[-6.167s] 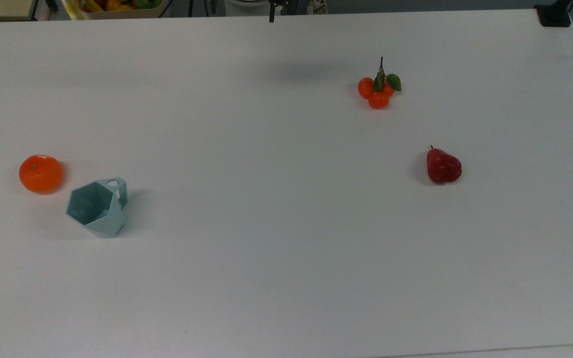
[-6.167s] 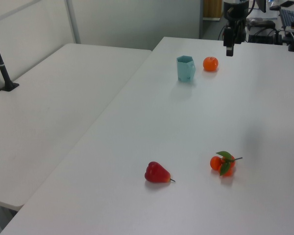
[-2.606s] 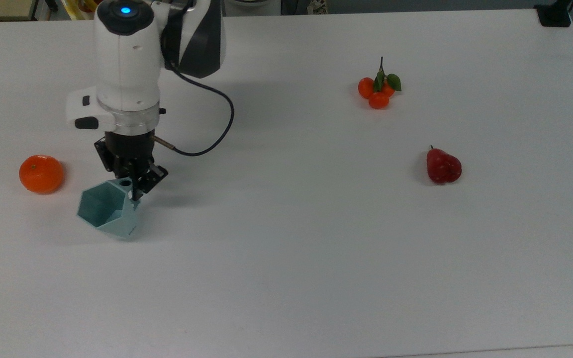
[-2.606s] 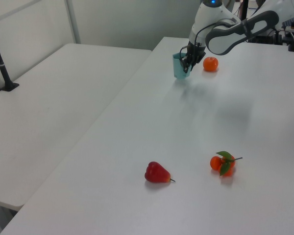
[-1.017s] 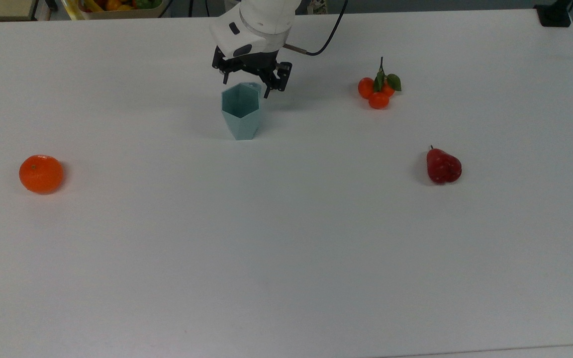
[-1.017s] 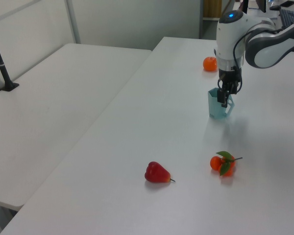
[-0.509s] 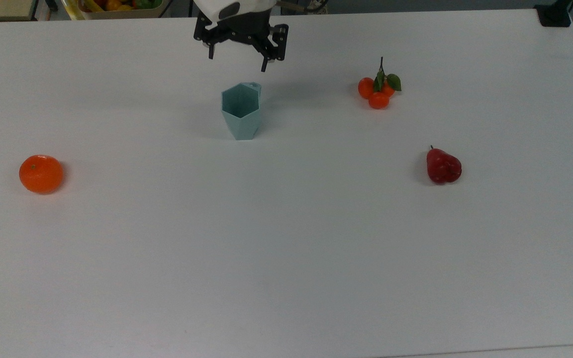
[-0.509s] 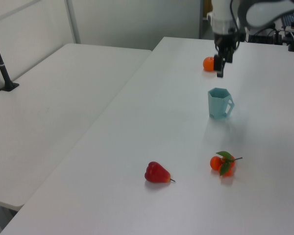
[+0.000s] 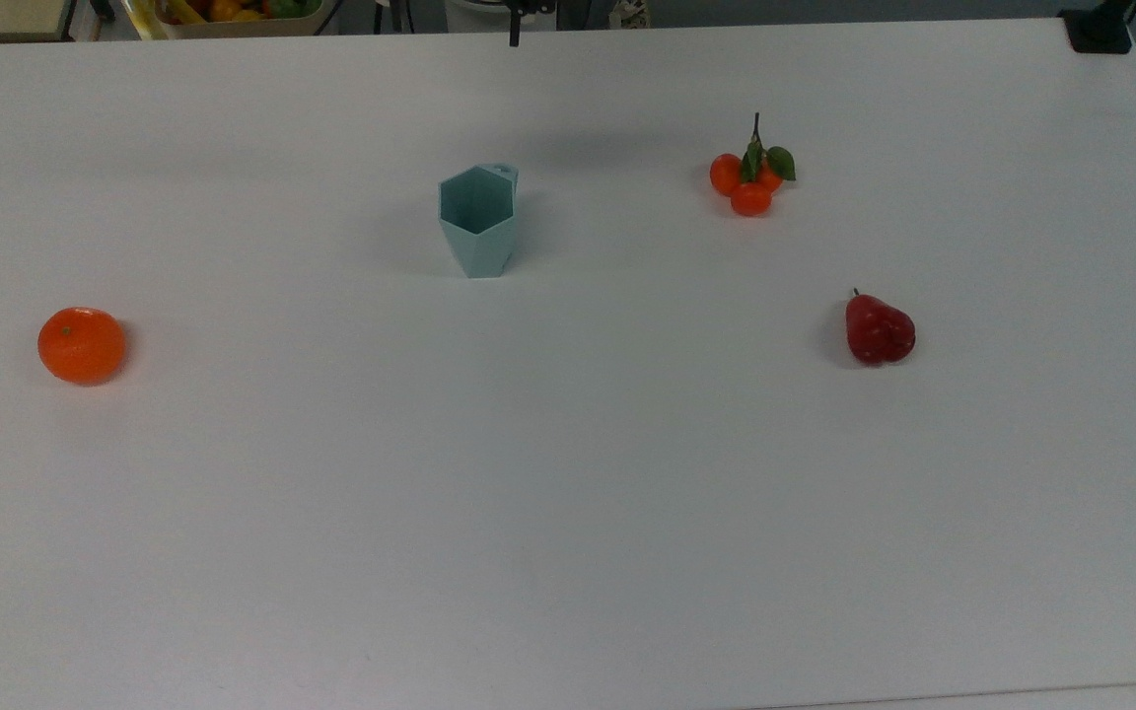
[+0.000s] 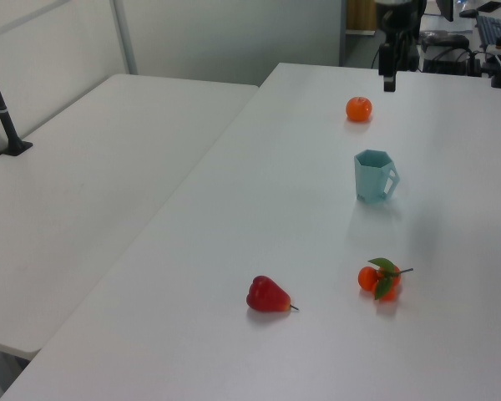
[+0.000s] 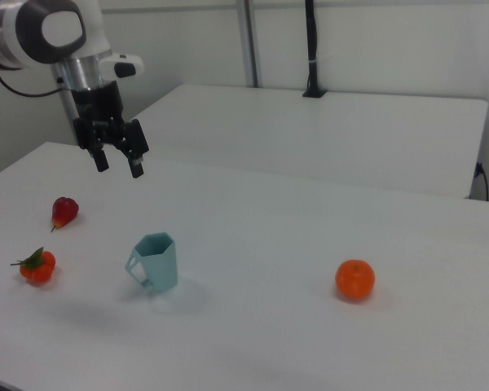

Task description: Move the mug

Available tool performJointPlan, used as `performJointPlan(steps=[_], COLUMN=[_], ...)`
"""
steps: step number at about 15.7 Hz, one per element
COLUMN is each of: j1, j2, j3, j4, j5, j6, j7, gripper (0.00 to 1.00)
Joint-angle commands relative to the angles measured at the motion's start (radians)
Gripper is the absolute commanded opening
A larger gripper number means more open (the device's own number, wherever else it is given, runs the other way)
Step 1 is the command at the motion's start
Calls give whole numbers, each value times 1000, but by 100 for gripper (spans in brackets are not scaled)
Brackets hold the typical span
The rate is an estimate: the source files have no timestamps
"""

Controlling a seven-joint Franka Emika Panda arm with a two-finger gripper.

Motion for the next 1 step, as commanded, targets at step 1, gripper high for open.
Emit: performJointPlan(steps=[1], j1=[-14], j2=[-28], j3=[-12], j4=[4], j5=[24], j6=[-23], j7=[-28], gripper=[100])
